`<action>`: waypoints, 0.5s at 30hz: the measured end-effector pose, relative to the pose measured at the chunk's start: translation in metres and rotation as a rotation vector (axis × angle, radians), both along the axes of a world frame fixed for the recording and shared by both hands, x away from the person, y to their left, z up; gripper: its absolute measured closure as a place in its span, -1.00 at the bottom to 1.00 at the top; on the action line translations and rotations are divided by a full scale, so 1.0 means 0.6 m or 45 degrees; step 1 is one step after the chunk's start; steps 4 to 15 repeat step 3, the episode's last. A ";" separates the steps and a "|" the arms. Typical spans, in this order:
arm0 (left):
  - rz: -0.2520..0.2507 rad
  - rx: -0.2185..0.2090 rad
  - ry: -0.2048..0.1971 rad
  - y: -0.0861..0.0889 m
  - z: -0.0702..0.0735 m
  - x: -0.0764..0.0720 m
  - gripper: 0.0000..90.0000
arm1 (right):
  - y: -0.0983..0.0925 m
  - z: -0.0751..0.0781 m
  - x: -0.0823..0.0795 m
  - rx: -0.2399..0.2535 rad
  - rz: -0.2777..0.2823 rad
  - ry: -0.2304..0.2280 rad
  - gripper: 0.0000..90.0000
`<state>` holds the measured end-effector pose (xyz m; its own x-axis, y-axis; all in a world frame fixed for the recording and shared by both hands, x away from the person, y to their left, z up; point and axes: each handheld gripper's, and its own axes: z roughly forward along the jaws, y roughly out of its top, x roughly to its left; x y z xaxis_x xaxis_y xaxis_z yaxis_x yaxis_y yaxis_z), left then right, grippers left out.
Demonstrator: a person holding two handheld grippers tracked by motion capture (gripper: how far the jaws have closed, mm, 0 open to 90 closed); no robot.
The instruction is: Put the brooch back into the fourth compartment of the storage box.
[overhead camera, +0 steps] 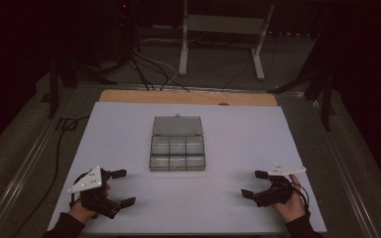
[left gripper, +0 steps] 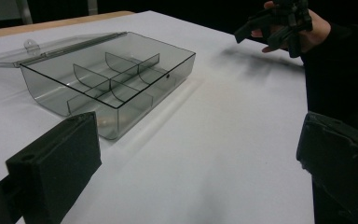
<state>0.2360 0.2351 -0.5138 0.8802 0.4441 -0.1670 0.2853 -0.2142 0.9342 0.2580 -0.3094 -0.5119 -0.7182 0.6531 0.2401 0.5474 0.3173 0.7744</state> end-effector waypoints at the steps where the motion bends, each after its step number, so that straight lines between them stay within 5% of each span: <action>1: -0.001 0.002 0.000 0.000 0.000 0.000 -0.97 | -0.003 -0.001 -0.001 0.005 -0.006 0.004 -1.00; 15: -0.001 0.003 -0.001 -0.001 0.000 0.000 -0.97 | -0.005 -0.001 -0.003 -0.002 -0.014 0.002 -1.00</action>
